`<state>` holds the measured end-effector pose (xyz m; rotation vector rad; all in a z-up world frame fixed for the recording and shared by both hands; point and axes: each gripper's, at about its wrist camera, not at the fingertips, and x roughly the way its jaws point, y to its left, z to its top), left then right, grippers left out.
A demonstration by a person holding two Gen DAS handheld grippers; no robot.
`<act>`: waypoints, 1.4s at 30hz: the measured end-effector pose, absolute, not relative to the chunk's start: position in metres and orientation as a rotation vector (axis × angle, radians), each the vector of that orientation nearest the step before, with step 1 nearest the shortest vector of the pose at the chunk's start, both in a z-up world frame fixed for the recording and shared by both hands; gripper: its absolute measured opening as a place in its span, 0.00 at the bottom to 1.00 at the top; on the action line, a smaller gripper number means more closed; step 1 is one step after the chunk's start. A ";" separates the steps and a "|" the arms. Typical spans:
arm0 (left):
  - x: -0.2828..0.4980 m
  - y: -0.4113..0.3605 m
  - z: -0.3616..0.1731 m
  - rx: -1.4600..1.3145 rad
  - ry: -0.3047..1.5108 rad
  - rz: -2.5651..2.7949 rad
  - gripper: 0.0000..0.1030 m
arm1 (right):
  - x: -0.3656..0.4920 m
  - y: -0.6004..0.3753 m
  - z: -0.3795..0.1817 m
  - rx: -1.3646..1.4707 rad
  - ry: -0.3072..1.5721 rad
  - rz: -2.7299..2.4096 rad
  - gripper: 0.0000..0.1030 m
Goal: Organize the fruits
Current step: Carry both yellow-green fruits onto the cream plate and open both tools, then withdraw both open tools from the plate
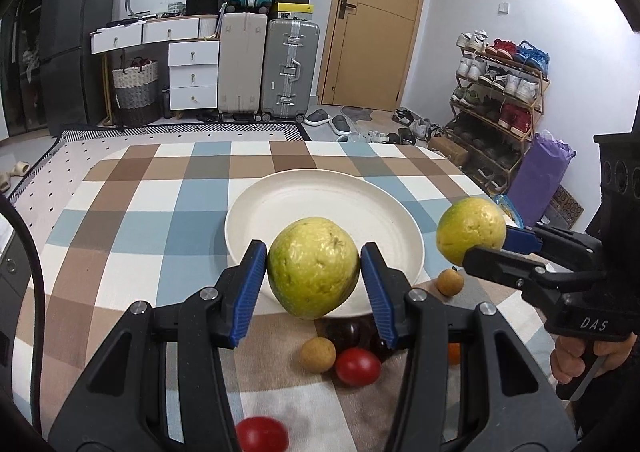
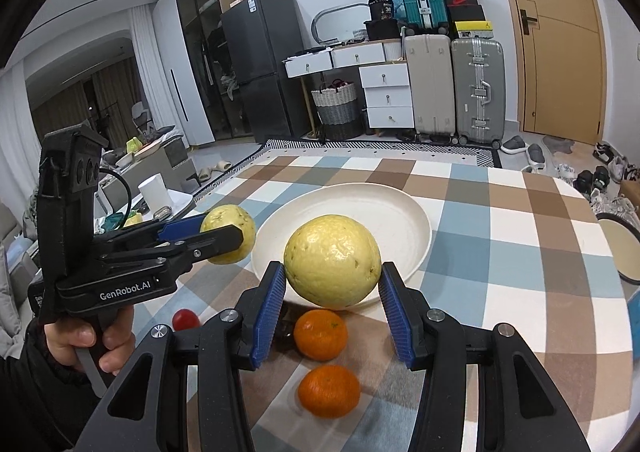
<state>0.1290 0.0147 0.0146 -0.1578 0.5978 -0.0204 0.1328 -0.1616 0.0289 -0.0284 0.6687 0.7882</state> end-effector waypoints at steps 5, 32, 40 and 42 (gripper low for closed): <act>0.145 0.015 0.011 -0.150 0.603 -0.027 0.45 | 0.144 -0.156 0.026 -0.036 0.671 0.786 0.48; 0.168 0.031 -0.022 -0.187 0.680 -0.011 0.45 | 0.174 -0.131 -0.004 -0.063 0.769 0.778 0.46; 0.164 0.031 -0.018 -0.179 0.665 -0.021 0.54 | 0.171 -0.140 0.000 -0.031 0.738 0.762 0.66; 0.163 0.033 -0.019 -0.190 0.666 -0.015 0.64 | 0.172 -0.143 0.001 -0.020 0.734 0.755 0.73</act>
